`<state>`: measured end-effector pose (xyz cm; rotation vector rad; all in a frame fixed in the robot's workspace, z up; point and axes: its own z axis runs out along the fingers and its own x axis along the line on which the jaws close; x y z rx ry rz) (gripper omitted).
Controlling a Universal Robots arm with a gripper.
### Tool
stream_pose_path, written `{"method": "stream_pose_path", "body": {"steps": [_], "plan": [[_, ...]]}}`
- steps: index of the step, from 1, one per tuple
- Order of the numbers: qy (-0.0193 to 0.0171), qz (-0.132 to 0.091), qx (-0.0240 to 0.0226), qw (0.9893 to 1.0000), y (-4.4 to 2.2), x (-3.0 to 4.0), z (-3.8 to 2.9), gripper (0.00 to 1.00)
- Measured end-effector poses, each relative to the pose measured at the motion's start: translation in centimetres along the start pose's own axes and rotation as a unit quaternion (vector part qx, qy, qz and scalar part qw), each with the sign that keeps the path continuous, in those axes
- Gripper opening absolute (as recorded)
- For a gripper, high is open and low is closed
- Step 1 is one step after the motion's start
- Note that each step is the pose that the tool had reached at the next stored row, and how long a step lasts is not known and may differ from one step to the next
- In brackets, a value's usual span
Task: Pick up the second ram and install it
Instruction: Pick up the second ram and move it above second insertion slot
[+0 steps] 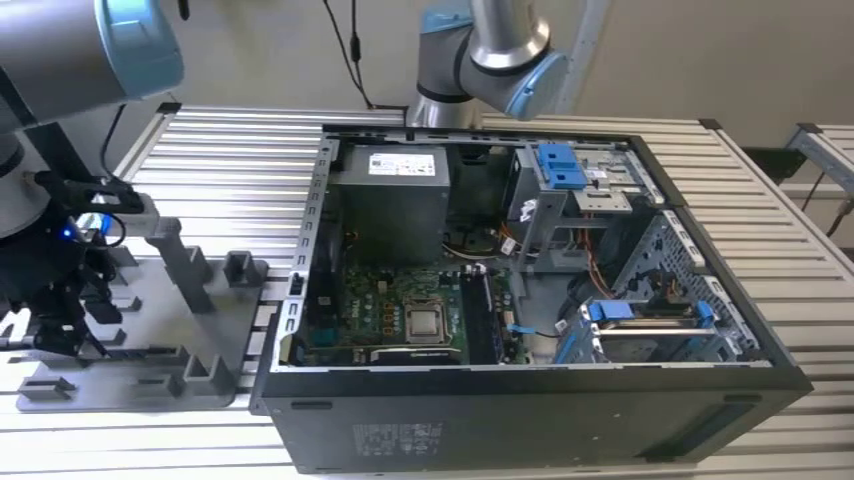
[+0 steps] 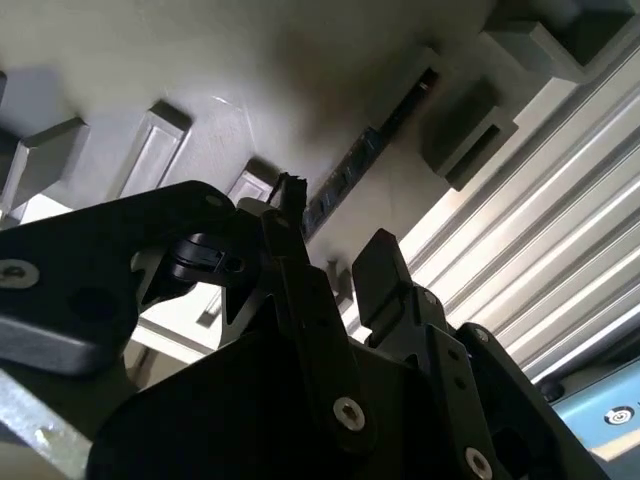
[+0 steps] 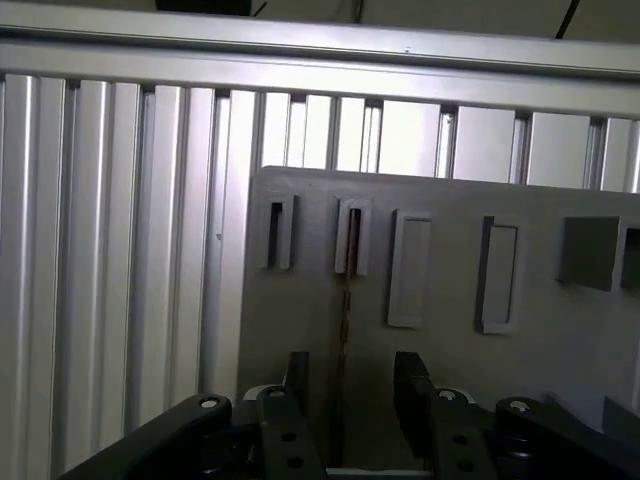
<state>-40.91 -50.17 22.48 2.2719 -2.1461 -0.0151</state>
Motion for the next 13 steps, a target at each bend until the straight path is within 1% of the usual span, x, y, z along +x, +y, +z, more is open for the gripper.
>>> {"method": "stream_pose_path", "body": {"steps": [5, 13], "plan": [[0.0009, 0.000, 0.0001, 1.0000, 0.02, 0.00, 0.50, 0.48], [0.0011, 0.000, 0.0010, 1.0000, 0.12, 0.07, 1.34, 0.48]]}}
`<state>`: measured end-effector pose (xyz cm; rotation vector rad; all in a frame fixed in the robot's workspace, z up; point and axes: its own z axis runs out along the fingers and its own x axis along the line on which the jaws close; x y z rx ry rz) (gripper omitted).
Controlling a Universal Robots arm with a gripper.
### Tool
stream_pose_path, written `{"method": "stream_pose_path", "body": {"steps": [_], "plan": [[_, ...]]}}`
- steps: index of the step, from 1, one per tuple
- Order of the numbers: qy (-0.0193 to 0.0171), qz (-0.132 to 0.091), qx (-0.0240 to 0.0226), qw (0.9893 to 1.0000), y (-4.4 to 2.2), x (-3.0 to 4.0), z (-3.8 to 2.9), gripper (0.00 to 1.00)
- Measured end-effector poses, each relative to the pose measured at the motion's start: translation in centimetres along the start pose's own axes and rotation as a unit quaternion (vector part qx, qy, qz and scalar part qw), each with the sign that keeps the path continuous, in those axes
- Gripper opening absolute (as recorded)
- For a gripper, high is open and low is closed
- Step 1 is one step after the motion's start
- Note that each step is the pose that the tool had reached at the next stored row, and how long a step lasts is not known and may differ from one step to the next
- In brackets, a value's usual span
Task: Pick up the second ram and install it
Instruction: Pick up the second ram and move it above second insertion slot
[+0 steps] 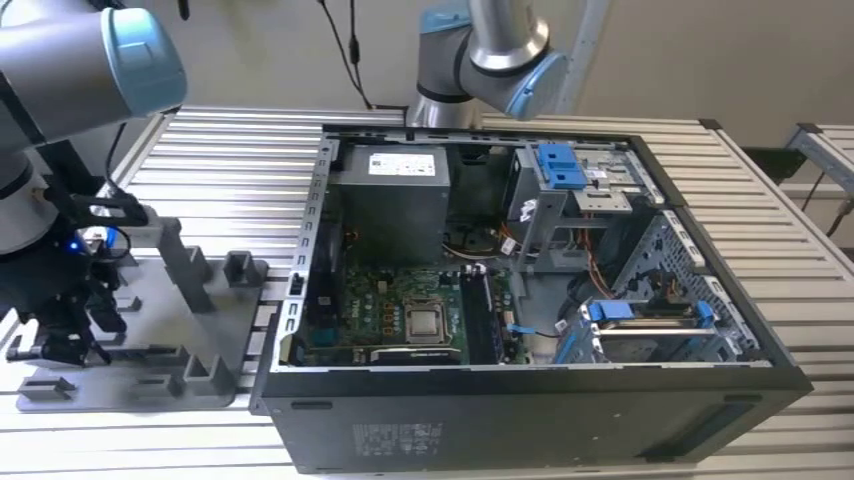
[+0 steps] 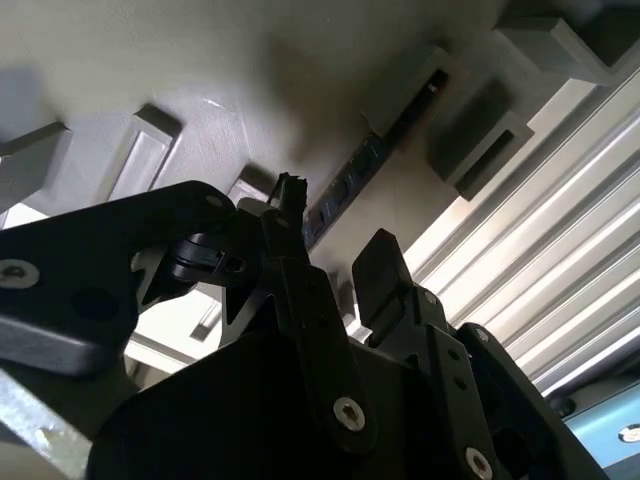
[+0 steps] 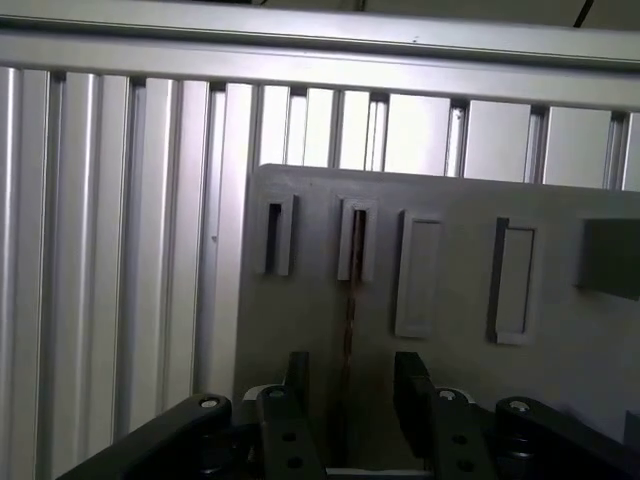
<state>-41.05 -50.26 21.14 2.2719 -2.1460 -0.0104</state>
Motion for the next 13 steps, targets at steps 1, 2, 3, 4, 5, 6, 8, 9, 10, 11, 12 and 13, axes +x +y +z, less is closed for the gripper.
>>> {"method": "stream_pose_path", "body": {"steps": [1, 2, 3, 4, 5, 6, 8, 9, 10, 11, 12, 13], "plan": [[0.0000, 0.000, 0.0001, 1.0000, 0.01, 0.01, 0.11, 0.48], [0.0000, 0.000, 0.0002, 1.0000, 0.01, 0.02, 0.23, 0.48], [0.0000, 0.000, 0.0002, 1.0000, 0.02, 0.02, 0.35, 0.48], [0.0000, 0.000, 0.0003, 1.0000, 0.03, 0.03, 0.46, 0.48], [0.0000, 0.000, 0.0003, 1.0000, 0.03, 0.04, 0.58, 0.48], [0.0001, 0.000, 0.0003, 1.0000, 0.04, 0.04, 0.70, 0.48], [0.0001, 0.000, 0.0006, 1.0000, 0.06, 0.05, 0.97, 0.48], [0.0001, 0.000, 0.0008, 1.0000, 0.08, 0.04, 1.10, 0.48], [0.0002, 0.000, 0.0009, 1.0000, 0.09, 0.04, 1.21, 0.48], [0.0003, 0.000, 0.0011, 1.0000, 0.09, 0.04, 1.34, 0.48], [0.0003, 0.000, 0.0015, 1.0000, 0.09, 0.04, 1.44, 0.48], [0.0003, 0.000, 0.0019, 1.0000, 0.09, 0.04, 1.54, 0.48]]}}
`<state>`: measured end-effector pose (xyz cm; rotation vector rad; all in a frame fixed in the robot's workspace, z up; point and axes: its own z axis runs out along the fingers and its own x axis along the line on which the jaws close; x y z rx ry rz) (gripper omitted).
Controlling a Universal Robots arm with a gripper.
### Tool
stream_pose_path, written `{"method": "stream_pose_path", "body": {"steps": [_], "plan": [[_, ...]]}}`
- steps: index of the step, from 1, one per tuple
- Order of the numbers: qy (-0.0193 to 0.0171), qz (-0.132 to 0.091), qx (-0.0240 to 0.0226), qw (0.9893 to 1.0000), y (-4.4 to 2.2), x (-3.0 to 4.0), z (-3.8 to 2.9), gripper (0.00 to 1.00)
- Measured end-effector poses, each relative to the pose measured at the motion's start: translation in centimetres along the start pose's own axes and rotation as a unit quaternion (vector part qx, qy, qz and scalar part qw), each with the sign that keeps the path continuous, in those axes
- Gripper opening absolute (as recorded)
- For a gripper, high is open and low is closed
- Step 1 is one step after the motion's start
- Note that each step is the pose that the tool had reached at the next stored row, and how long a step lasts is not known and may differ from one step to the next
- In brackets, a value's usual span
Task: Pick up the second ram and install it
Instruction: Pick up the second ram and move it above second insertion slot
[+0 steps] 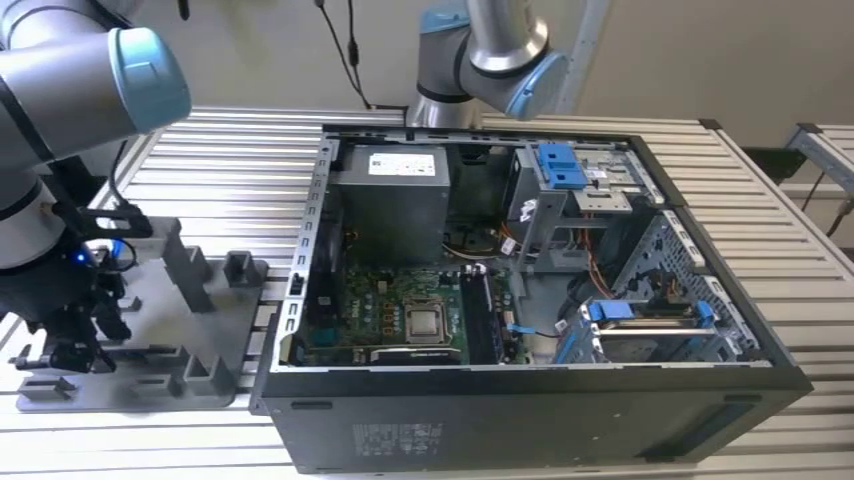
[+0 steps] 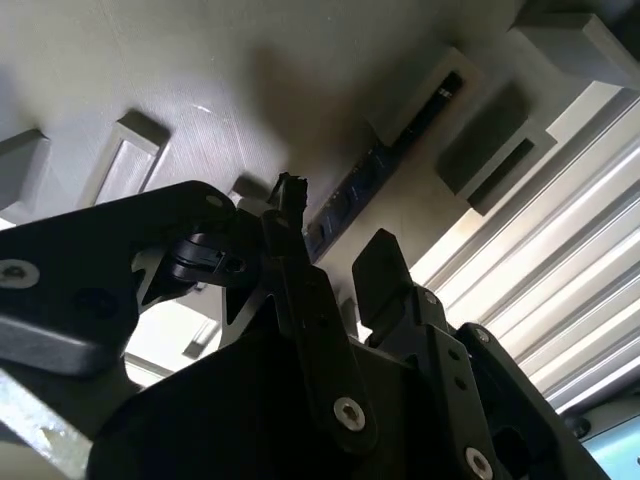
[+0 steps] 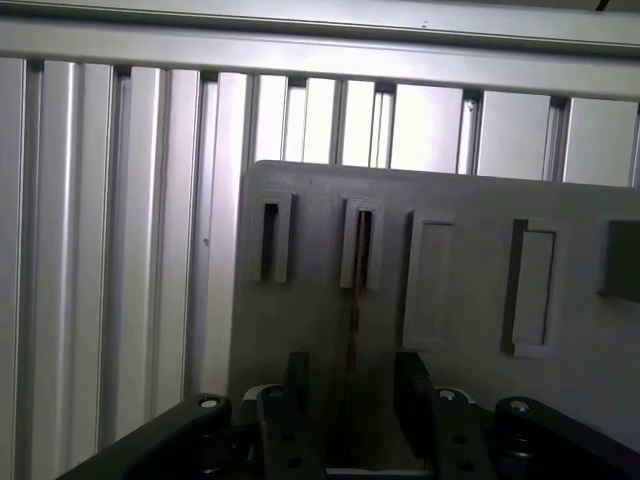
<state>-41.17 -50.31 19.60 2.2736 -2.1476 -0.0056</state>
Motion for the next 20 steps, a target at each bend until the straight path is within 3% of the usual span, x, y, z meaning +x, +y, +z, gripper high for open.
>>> {"method": "stream_pose_path", "body": {"steps": [16, 20], "plan": [[0.0001, 0.000, 0.0006, 1.0000, 0.00, 0.00, 0.20, 0.48], [0.0000, 0.000, 0.0006, 1.0000, 0.00, 0.00, 0.20, 0.39]]}}
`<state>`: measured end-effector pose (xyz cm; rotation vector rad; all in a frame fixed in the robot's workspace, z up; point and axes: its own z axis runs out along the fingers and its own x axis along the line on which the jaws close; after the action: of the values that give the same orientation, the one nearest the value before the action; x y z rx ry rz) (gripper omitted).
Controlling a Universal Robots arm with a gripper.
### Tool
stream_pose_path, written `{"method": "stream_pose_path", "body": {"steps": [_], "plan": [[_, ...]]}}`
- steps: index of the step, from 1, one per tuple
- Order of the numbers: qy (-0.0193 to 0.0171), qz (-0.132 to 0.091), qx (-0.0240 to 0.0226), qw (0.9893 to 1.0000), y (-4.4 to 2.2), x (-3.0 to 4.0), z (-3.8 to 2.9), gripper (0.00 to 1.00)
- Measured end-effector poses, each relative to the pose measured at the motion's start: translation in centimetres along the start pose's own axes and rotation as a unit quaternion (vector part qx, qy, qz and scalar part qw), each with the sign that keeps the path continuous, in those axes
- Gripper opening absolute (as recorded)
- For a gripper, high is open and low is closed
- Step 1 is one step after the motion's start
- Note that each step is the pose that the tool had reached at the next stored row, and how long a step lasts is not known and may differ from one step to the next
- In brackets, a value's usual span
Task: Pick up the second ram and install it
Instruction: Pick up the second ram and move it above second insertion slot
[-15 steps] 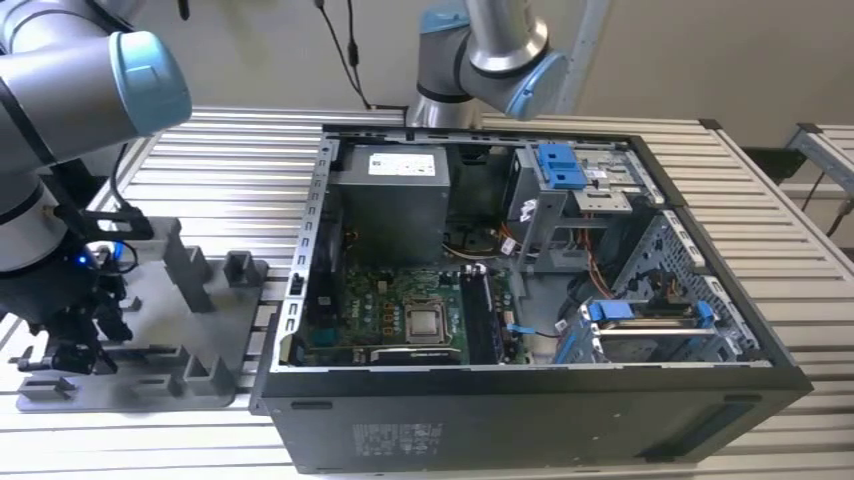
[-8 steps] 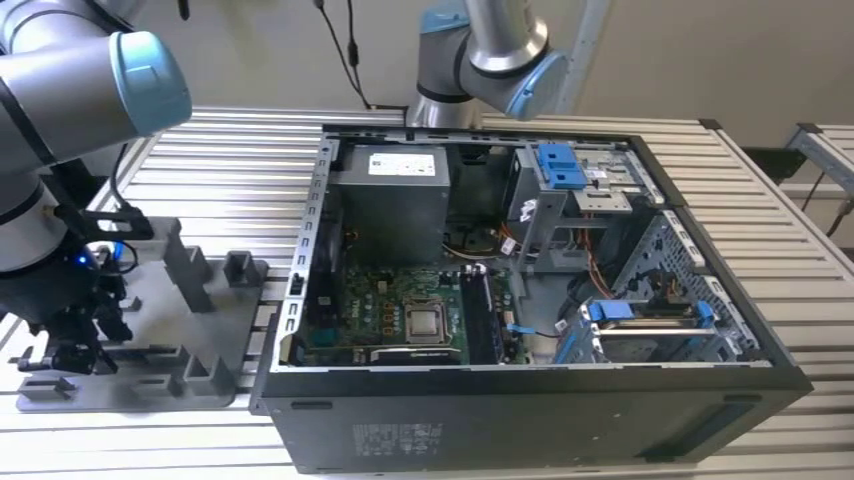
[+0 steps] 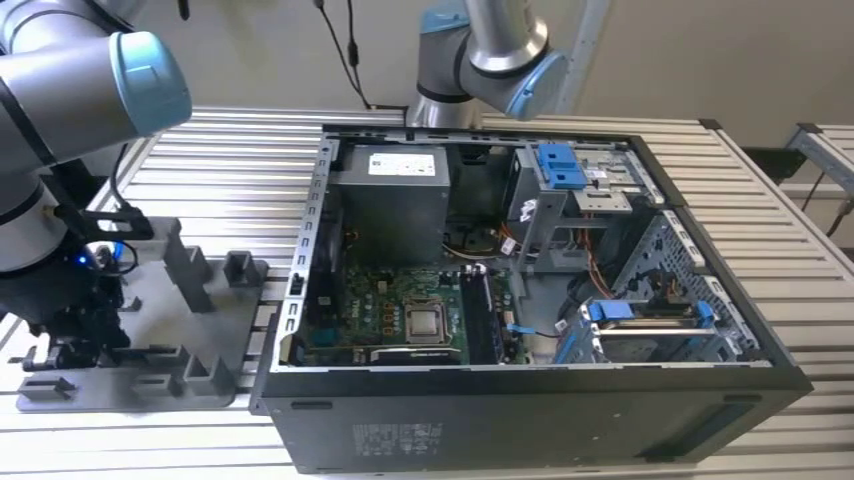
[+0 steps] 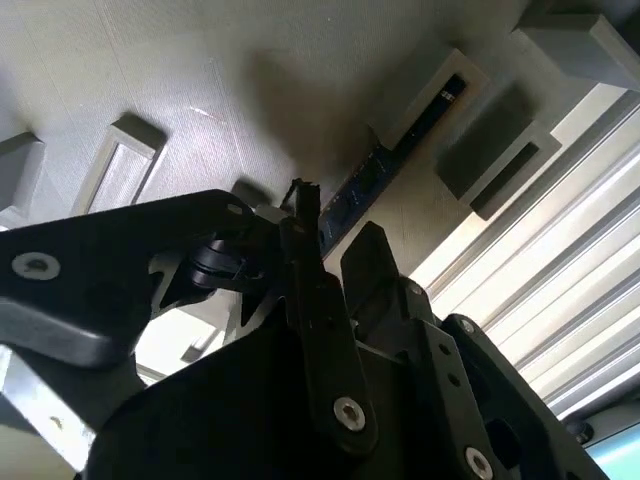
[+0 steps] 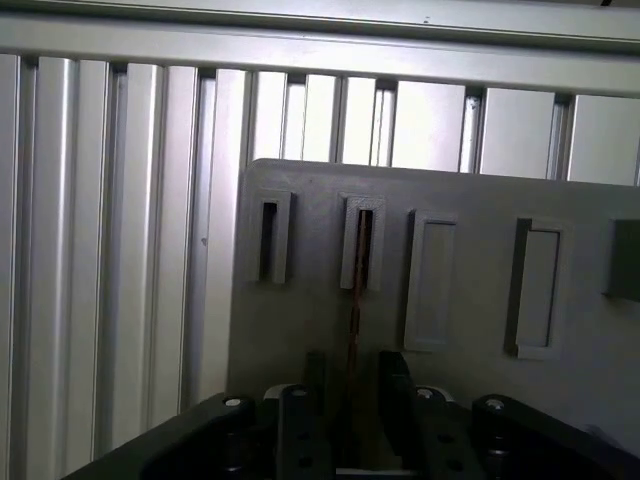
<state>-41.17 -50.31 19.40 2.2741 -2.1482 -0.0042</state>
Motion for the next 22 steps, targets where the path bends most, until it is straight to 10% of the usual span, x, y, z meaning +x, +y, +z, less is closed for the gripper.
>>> {"method": "stream_pose_path", "body": {"steps": [7, 22], "plan": [[0.0000, 0.000, 0.0000, 1.0000, 0.00, 0.00, 0.01, 0.18], [0.0000, 0.000, 0.0000, 1.0000, 0.00, 0.00, 0.02, 0.14]]}}
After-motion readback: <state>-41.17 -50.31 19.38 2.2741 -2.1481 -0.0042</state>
